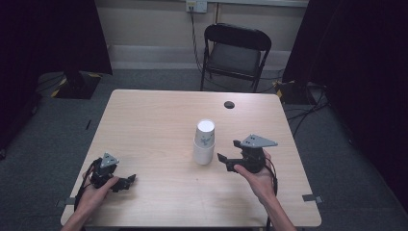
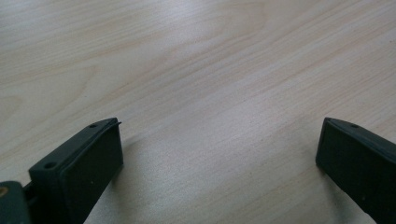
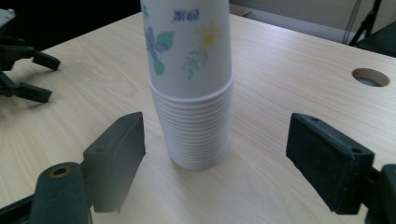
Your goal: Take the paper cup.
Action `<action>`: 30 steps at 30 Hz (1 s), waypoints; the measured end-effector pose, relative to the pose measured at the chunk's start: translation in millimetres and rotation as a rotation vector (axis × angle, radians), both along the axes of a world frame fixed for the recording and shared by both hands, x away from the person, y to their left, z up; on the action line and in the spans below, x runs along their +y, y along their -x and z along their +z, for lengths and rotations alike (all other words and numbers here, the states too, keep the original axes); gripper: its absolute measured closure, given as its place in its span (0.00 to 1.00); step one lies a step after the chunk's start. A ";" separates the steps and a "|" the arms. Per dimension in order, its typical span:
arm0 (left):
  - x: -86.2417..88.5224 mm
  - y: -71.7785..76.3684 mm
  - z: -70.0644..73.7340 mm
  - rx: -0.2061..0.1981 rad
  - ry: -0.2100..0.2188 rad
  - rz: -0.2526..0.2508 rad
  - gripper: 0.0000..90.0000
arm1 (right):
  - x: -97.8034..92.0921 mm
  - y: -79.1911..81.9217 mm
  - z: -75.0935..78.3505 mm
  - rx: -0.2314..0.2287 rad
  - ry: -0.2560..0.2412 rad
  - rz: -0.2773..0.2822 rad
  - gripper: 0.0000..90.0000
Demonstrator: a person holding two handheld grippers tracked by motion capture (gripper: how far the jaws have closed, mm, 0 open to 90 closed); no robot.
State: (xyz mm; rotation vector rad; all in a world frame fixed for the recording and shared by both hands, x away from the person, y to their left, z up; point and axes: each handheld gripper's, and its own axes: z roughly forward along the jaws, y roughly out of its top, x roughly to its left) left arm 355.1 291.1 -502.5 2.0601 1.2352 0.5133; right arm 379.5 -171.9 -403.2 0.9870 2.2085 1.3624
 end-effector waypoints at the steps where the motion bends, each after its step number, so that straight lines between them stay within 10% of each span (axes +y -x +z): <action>1: 0.1 -0.2 0.0 0.000 0.000 -0.001 0.00 | 0.0 0.0 0.0 0.000 0.000 0.000 0.20; 30: 0.3 -0.4 0.0 0.003 0.001 -0.004 0.00 | 60.6 -54.6 23.1 -0.047 -0.044 0.106 0.15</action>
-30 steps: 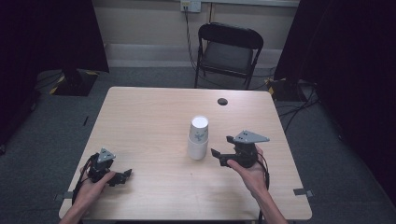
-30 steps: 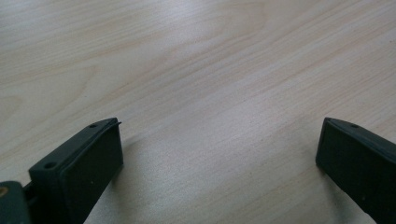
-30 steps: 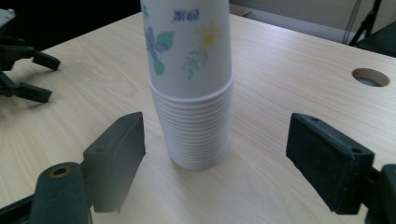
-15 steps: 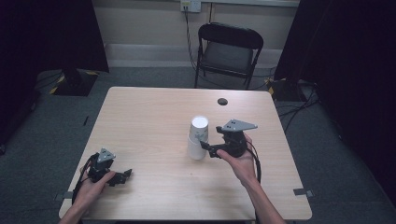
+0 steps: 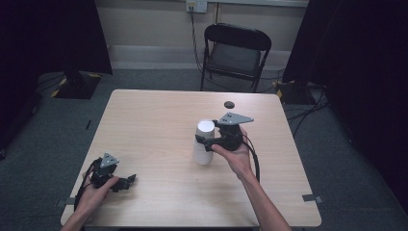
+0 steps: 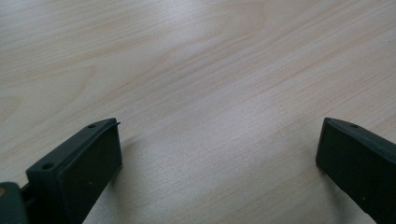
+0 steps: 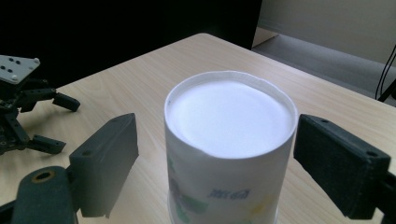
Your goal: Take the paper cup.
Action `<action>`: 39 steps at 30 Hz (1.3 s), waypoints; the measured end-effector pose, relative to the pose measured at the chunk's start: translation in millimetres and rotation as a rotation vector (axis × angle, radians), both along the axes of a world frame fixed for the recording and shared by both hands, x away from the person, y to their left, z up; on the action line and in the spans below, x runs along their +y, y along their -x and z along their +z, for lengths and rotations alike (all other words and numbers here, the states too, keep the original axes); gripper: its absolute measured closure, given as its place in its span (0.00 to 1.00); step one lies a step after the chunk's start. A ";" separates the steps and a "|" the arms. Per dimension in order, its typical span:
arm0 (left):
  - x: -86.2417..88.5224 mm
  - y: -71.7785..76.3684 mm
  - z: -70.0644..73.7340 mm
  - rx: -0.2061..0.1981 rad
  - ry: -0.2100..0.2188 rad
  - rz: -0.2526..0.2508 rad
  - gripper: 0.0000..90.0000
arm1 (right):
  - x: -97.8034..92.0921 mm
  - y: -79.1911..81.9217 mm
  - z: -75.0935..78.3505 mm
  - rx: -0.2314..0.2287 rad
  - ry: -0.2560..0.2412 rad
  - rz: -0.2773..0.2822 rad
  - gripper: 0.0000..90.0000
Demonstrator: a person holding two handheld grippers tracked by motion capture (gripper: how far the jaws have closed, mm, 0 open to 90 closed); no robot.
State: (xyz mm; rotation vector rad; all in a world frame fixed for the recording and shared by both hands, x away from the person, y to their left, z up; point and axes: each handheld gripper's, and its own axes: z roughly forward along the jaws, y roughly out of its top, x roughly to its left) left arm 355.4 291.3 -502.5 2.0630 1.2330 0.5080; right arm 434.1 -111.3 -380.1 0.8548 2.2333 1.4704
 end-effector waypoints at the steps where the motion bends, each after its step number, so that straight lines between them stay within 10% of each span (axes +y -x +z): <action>1: 0.0 -0.1 0.0 0.000 -0.001 0.000 0.00 | 0.8 -1.2 -1.2 -0.001 -0.001 -0.002 0.15; 39: 0.0 -0.6 -0.1 0.001 0.002 -0.002 0.00 | 1.5 -7.1 -16.7 0.002 -0.013 -0.007 0.32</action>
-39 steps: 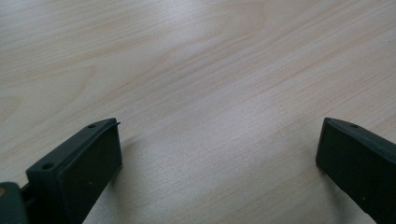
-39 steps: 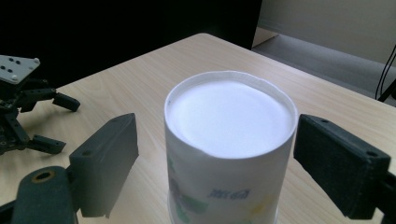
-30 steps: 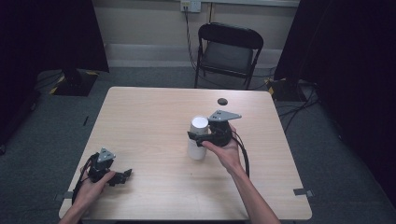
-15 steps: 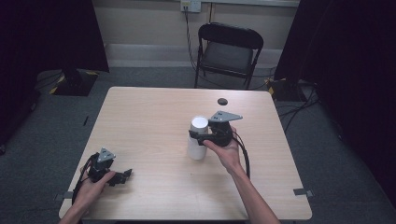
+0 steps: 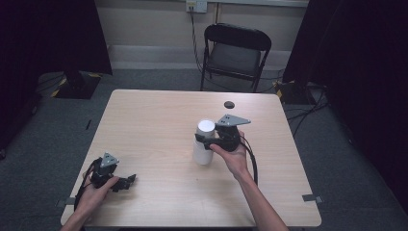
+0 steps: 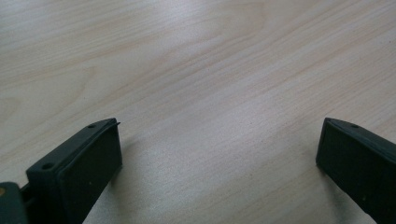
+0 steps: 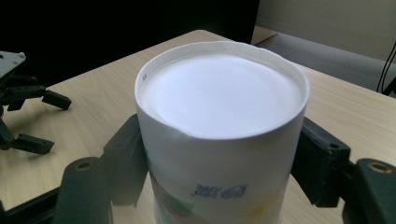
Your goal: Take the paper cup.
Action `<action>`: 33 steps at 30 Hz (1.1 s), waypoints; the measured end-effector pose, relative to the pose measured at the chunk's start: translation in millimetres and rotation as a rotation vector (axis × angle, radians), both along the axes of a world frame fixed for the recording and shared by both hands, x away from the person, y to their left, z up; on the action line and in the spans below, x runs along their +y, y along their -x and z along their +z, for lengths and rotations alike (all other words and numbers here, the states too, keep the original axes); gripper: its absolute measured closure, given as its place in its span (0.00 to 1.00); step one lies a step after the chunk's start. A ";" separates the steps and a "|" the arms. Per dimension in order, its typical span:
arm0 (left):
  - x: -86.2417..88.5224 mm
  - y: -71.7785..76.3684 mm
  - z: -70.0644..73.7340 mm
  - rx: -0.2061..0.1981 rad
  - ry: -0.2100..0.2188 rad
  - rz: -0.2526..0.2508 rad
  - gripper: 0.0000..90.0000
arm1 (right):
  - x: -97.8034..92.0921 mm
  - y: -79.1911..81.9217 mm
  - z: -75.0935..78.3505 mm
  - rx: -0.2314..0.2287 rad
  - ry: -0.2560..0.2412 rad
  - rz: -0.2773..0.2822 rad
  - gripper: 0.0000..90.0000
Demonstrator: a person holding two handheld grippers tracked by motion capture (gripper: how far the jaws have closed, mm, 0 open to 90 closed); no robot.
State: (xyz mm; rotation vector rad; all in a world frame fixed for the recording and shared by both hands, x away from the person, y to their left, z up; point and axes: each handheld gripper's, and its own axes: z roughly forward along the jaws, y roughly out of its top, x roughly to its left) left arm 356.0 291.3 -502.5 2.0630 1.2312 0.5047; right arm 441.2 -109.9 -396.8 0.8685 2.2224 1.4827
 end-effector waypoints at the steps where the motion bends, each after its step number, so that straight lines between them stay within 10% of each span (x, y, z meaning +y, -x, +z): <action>1: 0.0 0.0 0.0 0.000 0.000 0.000 0.00 | -0.1 -0.4 0.0 0.001 -0.001 0.000 0.32; 33: -1.1 -0.1 0.1 0.000 -0.003 0.006 0.00 | -1.5 -4.3 22.1 -0.012 -0.058 -0.012 0.33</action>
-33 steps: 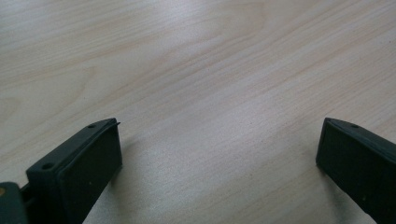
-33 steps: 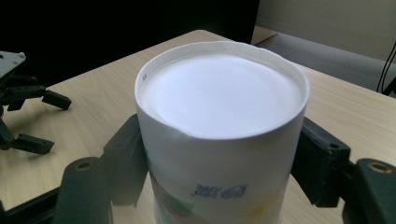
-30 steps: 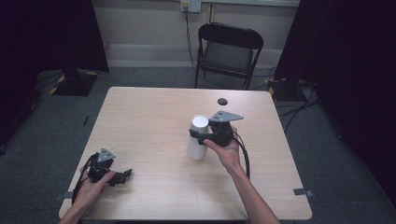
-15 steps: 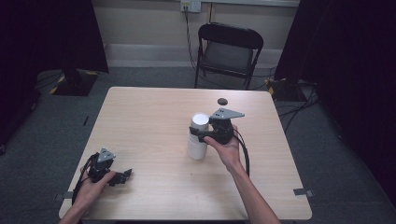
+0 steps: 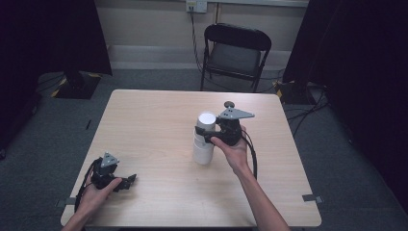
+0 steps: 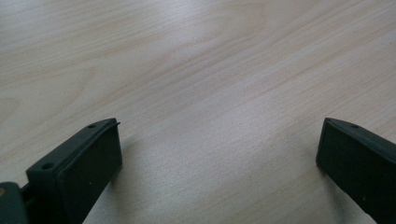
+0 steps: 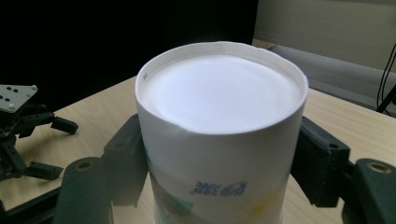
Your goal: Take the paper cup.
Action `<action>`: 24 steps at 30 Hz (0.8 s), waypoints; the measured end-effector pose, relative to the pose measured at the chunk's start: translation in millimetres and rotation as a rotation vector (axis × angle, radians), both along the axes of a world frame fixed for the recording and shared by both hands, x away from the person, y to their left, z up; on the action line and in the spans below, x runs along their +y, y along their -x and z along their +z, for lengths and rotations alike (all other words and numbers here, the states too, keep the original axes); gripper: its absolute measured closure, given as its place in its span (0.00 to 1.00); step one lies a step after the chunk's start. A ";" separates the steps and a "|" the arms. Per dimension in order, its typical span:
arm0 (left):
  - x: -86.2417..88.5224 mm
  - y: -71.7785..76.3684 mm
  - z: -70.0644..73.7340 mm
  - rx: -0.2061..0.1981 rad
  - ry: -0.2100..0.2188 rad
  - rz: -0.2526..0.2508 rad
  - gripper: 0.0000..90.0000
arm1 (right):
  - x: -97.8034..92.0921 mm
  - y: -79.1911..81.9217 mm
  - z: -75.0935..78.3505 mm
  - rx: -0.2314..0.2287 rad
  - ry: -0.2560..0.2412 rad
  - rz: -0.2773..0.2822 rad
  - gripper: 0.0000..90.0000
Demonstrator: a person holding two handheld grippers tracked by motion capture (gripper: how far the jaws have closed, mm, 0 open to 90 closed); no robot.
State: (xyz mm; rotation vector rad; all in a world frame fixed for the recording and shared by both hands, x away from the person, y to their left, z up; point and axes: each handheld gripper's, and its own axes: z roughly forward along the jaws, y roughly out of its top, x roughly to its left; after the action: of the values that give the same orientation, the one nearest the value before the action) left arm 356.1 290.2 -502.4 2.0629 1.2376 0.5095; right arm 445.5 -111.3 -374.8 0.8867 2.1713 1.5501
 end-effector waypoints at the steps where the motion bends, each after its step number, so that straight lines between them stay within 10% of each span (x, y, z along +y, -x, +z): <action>1: 0.0 0.0 0.0 0.000 0.000 0.000 0.00 | -0.7 0.0 0.3 0.004 -0.006 -0.001 0.33; 24: -0.2 -0.2 0.0 0.000 0.001 0.002 0.00 | -7.2 1.2 34.9 -0.025 -0.046 -0.012 0.33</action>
State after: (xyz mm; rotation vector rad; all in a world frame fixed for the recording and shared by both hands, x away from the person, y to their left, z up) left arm 356.4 290.0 -502.4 2.0615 1.2396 0.5098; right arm 444.4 -118.5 -339.9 0.8877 2.1169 1.6022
